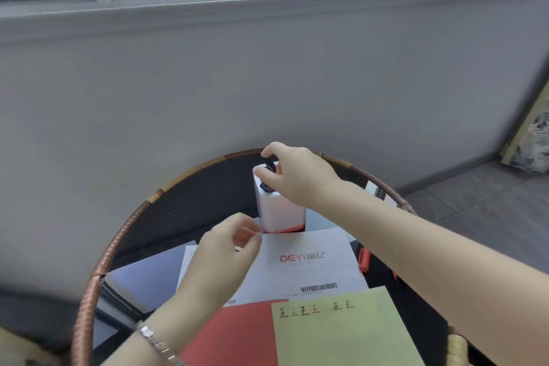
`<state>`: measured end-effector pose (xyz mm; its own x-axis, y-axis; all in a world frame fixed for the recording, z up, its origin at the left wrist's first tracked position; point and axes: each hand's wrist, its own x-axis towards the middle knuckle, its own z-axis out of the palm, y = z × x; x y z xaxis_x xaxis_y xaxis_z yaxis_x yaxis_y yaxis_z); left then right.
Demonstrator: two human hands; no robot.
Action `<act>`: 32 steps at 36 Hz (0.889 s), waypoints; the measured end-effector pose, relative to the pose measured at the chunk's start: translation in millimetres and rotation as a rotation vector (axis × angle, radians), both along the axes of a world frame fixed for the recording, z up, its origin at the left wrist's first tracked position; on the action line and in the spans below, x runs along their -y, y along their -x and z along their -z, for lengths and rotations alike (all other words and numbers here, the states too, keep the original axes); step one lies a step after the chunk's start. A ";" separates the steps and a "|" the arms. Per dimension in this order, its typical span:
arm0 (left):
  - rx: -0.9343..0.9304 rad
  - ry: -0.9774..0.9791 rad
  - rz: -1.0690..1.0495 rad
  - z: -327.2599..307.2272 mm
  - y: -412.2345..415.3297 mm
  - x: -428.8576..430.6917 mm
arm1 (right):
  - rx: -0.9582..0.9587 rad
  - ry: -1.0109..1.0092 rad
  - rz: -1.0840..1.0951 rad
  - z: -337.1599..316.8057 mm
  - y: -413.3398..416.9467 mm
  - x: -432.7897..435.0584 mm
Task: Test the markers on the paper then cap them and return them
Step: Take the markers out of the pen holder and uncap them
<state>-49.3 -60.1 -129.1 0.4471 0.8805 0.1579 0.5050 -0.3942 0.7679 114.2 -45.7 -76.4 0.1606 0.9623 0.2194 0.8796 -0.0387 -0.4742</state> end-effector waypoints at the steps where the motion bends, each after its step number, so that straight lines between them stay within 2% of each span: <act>1: 0.006 0.001 -0.021 -1.2 4.8 -1.9 | 0.017 0.036 0.031 0.7 2.9 -5.9; 4: 0.009 0.009 -0.064 -4.0 15.9 -4.8 | 0.037 0.064 0.102 5.1 9.1 -18.1; 8: 0.046 0.005 -0.077 -5.4 22.5 -4.7 | 0.025 0.001 0.162 5.3 10.8 -16.4; 12: 0.121 -0.063 -0.070 -7.1 20.7 -3.9 | -0.032 -0.232 0.199 -5.5 7.4 -1.4; 16: 0.219 -0.208 -0.089 -12.7 13.3 -2.9 | -0.238 -0.532 0.128 -25.9 5.3 29.2; 18: 0.214 -0.244 -0.073 -15.1 7.2 -1.5 | -0.346 -0.586 0.071 -33.4 5.1 46.3; 23: 0.095 -0.378 0.039 -16.1 -11.3 3.1 | -0.697 -0.382 -0.066 -29.1 6.2 75.2; 27: 0.044 -0.278 0.143 -10.1 -20.9 16.2 | -0.984 -0.255 -0.008 -10.1 4.1 85.3; 29: 0.035 -0.228 0.206 -5.7 -23.1 23.7 | -0.997 -0.157 -0.010 0.6 3.9 89.4; 32: 0.044 -0.197 0.332 -5.4 -24.3 34.1 | -0.877 -0.093 -0.035 15.6 8.8 95.9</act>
<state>-25.0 -94.2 -123.7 0.6921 0.6395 0.3348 0.2933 -0.6729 0.6791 105.4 -141.6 -92.0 0.2787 0.9542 0.1088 0.1968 0.0541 -0.9789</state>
